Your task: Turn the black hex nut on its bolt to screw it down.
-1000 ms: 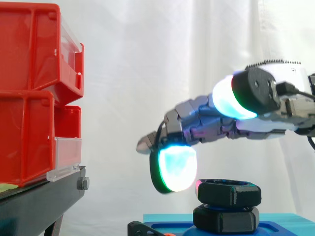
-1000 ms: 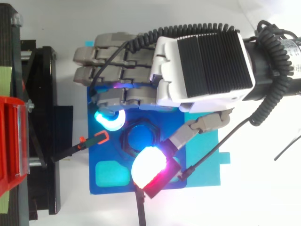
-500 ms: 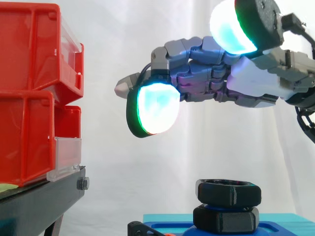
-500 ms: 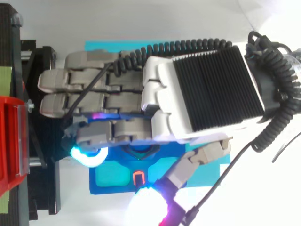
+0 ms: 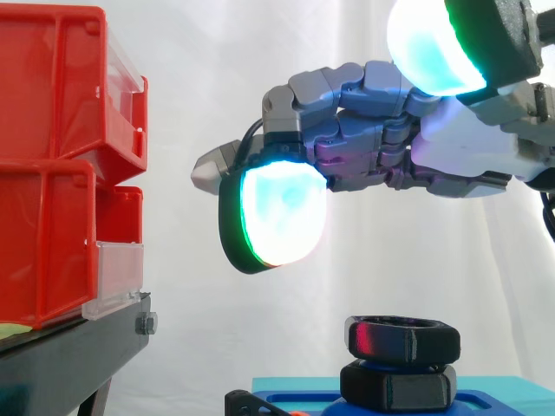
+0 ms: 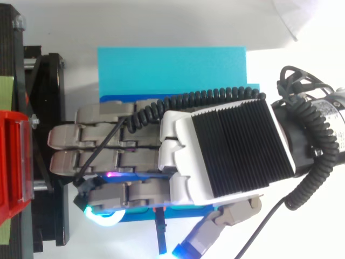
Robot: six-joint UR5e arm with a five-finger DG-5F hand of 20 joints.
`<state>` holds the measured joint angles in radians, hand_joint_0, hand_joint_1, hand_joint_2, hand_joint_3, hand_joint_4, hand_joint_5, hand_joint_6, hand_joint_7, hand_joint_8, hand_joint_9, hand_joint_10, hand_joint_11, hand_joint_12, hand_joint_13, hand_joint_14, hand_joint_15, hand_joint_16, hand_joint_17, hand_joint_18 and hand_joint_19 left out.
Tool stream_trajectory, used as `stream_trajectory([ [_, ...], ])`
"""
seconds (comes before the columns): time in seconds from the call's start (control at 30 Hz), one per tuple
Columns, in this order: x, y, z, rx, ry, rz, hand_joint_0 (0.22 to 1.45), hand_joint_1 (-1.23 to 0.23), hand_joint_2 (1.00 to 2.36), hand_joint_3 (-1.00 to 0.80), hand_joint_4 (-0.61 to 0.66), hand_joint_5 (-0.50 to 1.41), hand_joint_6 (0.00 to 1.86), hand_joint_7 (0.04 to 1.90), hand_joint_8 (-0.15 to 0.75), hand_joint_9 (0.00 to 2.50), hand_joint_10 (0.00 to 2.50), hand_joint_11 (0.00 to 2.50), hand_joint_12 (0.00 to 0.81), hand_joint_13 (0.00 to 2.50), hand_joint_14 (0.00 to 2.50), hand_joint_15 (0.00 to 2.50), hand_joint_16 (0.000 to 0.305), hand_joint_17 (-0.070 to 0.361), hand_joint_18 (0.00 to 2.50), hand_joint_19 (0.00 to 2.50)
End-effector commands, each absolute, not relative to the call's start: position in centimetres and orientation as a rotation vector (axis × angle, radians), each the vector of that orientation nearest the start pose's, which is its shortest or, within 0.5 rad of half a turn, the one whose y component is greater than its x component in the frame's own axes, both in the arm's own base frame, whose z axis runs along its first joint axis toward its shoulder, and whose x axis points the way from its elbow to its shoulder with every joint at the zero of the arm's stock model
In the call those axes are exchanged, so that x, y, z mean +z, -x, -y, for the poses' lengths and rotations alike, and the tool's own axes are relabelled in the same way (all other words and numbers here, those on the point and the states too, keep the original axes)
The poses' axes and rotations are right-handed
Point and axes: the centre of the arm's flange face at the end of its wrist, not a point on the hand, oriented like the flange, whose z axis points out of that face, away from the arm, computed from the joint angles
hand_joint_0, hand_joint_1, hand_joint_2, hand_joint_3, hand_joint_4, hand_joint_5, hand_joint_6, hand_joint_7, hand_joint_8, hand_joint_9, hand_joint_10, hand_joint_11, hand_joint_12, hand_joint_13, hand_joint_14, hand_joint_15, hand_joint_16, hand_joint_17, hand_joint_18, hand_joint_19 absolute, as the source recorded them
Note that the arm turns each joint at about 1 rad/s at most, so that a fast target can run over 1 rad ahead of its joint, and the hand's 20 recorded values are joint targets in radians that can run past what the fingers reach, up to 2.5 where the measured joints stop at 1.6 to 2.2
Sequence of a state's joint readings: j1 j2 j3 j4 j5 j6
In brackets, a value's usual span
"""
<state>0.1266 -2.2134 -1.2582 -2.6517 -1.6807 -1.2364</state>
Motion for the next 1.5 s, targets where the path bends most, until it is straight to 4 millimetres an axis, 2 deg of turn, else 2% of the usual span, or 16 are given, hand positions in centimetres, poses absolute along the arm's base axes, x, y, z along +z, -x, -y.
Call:
stream_trajectory([
  [0.0, 28.7, -74.9, 2.2, 0.456, -0.062, -1.440, 0.43, -0.14, 1.00, -0.50, 0.31, -0.19, 0.50, 1.26, 0.286, 0.29, 0.01, 0.25, 0.362, 0.22, 0.00, 0.00, 0.059, 0.132, 0.22, 0.17],
  [0.1, 27.9, -75.1, 1.7, 0.454, -0.069, -1.452, 0.43, -0.14, 1.00, -0.50, 0.30, -0.18, 0.50, 1.25, 0.286, 0.29, 0.01, 0.25, 0.361, 0.22, 0.00, 0.00, 0.059, 0.132, 0.21, 0.18],
  [0.63, 27.5, -74.9, 1.3, 0.455, -0.070, -1.478, 0.43, -0.15, 1.00, -0.50, 0.29, -0.16, 0.50, 1.29, 0.284, 0.32, 0.01, 0.24, 0.357, 0.23, 0.00, 0.00, 0.058, 0.130, 0.22, 0.16],
  [1.47, 27.0, -74.3, 3.7, 0.429, -0.095, -1.523, 0.43, -0.16, 1.00, -0.50, 0.28, -0.18, 0.55, 1.24, 0.284, 0.33, 0.01, 0.25, 0.353, 0.24, 0.00, 0.00, 0.057, 0.129, 0.23, 0.16],
])
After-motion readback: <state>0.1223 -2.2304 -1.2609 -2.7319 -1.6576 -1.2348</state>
